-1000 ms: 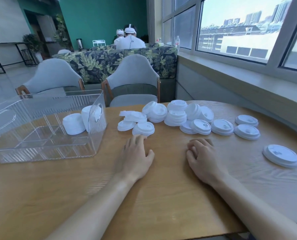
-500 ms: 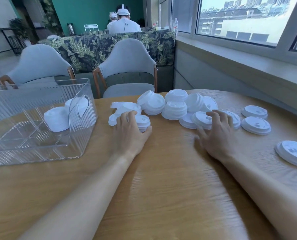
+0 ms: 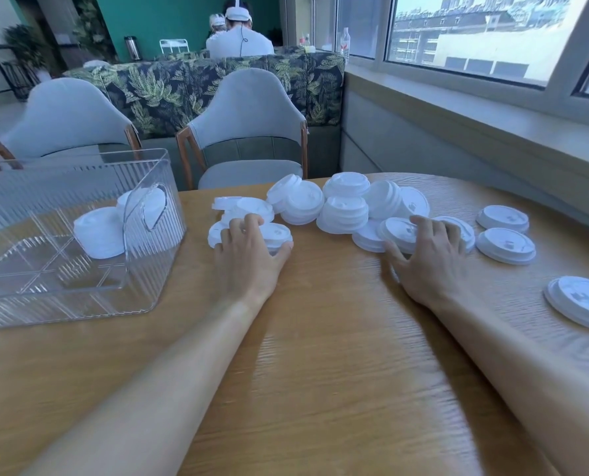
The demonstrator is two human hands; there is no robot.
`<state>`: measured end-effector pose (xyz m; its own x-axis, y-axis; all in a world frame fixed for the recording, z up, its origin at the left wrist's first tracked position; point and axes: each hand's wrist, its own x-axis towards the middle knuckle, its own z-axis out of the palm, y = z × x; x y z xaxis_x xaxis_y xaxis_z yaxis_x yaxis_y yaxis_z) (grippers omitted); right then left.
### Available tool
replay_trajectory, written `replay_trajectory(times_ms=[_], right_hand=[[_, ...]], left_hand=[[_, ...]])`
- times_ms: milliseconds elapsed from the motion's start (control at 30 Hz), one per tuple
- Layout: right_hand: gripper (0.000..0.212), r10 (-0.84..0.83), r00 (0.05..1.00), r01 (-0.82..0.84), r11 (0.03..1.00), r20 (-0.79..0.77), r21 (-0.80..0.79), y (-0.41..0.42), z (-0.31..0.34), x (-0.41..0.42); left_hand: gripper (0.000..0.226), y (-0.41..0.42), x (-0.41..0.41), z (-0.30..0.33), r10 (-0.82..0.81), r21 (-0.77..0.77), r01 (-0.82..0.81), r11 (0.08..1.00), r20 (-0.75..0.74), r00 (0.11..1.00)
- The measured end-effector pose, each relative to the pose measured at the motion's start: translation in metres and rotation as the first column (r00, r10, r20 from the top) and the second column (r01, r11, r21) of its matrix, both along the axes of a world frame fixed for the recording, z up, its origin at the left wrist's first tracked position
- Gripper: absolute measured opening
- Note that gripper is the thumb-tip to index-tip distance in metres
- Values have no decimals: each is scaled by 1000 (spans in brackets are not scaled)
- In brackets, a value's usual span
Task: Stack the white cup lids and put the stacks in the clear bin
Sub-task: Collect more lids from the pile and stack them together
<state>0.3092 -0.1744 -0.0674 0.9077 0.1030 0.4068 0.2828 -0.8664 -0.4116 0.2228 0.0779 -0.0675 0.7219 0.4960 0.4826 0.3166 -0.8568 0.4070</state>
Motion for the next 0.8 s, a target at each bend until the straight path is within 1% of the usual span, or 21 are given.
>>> replay_trajectory(times_ms=[100,267,400,500,600,667,800], right_hand=[[70,-14,1000,14,1000,-12,-4,0,-1,1],[74,-12,1000,11,1000,-25,-6,-1,-1,1],[77,-2,1000,1,1000,23,24,-1,0,-2],[78,3,998,-5,999,59,33,0,1,-8],[77,77,992,-79,997,104,9,1,0,-21],[79,135,984,-133,991,115,-24,1,0,-32],[89,186,980,-183,982,72,-53,-1,2,-57]], left_hand=[[59,0,-1,0,-8,10,8,1000,2,1000],[57,-1,-6,2,-55,-17,56,998,29,998],[53,-2,-9,2,-112,-85,119,989,88,990],[51,-3,-15,2,-132,-100,145,984,128,983],[48,-6,-23,2,-221,-137,244,960,165,961],[46,-9,-31,3,-282,-165,307,937,162,946],[46,-16,-47,3,-346,-168,369,914,151,926]])
